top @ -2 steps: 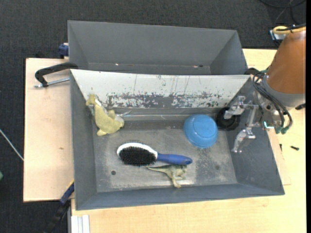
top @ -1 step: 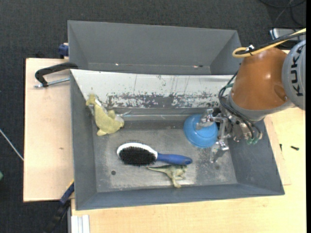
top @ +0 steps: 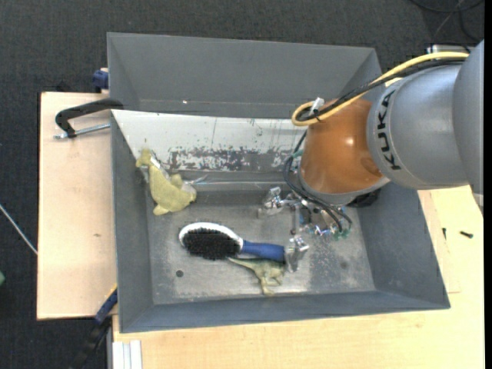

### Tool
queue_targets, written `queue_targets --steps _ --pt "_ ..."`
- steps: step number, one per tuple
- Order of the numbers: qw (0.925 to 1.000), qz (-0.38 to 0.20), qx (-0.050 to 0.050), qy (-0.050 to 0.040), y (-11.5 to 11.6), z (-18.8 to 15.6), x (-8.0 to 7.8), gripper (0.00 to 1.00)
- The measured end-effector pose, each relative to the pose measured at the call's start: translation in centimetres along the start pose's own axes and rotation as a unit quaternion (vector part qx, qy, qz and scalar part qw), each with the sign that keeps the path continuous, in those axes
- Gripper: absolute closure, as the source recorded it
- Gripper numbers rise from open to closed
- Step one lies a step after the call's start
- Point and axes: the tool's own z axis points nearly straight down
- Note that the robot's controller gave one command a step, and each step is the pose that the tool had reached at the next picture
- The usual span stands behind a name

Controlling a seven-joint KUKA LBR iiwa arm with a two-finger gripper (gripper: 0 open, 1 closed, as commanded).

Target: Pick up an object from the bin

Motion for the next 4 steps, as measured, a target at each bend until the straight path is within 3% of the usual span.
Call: queue_targets --steps 1,2,3,4 --pt "0.9966 -0.082 -0.003 -0.0075 -3.3 1.0 0.9 0.00" --pt "0.9903 -0.139 -0.003 -0.0066 3.6 -6.5 3.4 0.00" --pt "0.9959 -0.090 -0.002 -0.0089 3.2 1.2 4.1 0.00" --pt "0.9958 -0.092 -0.001 -0.0098 3.2 1.0 4.0 1.00"
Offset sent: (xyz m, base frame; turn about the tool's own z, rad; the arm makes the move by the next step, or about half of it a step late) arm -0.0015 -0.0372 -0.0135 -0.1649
